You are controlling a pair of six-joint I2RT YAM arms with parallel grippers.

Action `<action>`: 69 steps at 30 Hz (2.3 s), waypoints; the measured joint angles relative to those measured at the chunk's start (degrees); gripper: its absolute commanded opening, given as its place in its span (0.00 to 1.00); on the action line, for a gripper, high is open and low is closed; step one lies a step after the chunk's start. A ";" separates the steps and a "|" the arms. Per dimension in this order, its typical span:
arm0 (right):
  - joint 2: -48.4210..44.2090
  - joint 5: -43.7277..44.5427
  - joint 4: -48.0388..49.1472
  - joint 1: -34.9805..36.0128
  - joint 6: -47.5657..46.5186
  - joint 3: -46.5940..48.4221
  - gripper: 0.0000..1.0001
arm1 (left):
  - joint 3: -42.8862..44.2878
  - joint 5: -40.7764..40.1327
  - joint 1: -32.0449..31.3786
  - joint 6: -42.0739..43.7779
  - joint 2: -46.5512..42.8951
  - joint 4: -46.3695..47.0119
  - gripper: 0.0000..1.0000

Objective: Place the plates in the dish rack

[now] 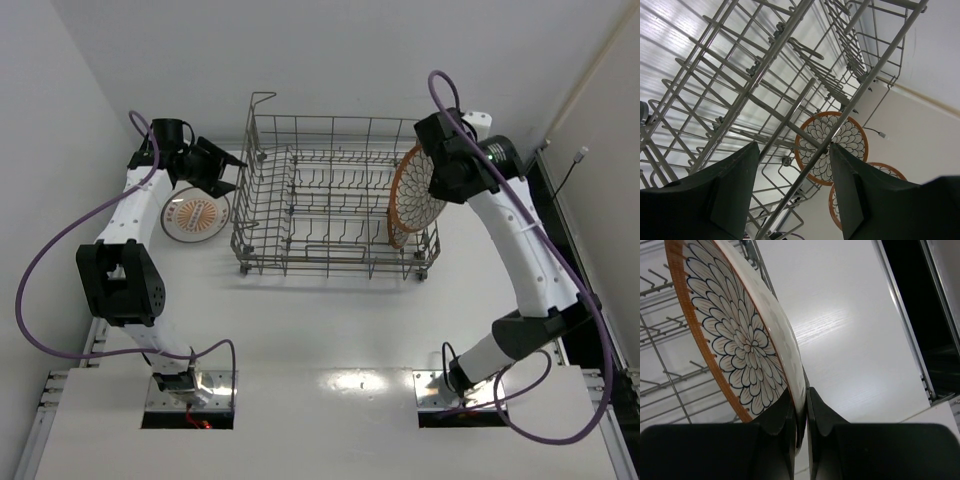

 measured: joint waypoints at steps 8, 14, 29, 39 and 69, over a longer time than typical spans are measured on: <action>6.29 6.51 3.54 2.27 -3.72 4.22 0.00 | 0.00 -0.59 0.00 0.00 0.00 -1.11 0.55; 14.40 12.07 7.52 5.01 -7.74 7.96 0.00 | 0.35 -0.83 0.00 0.00 0.00 -1.51 0.55; 23.28 17.90 6.34 10.23 -9.35 8.48 0.00 | 0.70 -0.85 0.00 0.02 0.00 -2.12 0.55; 23.47 22.36 3.72 10.23 -9.25 11.06 0.00 | 0.72 -0.76 0.00 0.02 0.00 -2.14 0.55; 29.27 16.76 5.03 10.78 2.91 2.38 0.00 | 0.72 -0.28 0.00 -0.02 0.00 -2.14 0.55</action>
